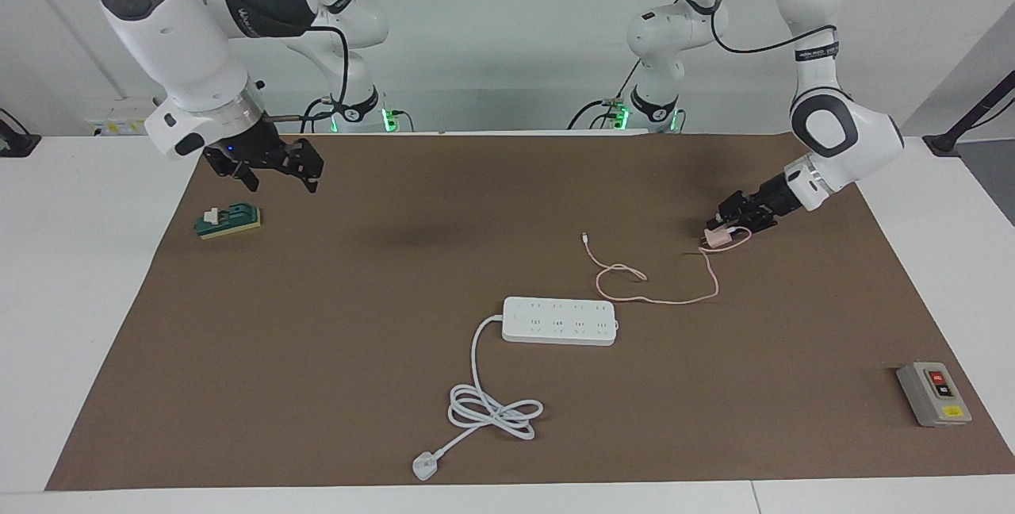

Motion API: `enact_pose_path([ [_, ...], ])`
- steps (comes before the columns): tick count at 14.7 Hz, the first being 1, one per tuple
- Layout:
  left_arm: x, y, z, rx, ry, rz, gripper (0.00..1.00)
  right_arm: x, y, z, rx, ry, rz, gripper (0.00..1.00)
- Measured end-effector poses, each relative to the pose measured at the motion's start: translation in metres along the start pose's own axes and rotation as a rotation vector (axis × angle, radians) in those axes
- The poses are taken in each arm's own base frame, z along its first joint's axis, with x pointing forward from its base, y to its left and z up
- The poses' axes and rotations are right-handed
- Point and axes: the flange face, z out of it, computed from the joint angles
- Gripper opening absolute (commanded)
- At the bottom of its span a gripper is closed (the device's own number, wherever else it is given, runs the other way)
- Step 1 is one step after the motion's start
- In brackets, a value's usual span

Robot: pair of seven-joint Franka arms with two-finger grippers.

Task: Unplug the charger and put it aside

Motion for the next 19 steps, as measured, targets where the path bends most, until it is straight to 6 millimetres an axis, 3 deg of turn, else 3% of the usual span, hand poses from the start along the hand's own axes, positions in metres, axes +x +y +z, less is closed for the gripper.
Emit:
enact_pose_path([
  [3,0.01,0.008,-0.012,-0.022,0.003,0.0,1.0,-0.025,0.011,-0.014,-0.032,-0.042,0.006,1.0],
  [6,0.032,0.029,-0.043,0.011,-0.026,-0.042,1.0,-0.028,0.026,-0.007,-0.027,-0.052,0.024,1.0],
  [12,0.071,0.097,-0.132,0.254,-0.097,-0.293,1.0,-0.019,0.025,0.002,-0.038,-0.028,-0.03,1.0],
  [17,0.09,0.165,-0.197,0.529,-0.047,-0.353,1.0,-0.011,0.029,0.004,-0.058,0.0,-0.038,1.0],
  [19,0.093,0.181,-0.22,0.579,0.016,-0.385,1.0,-0.009,0.04,0.007,-0.057,-0.006,-0.019,1.0],
])
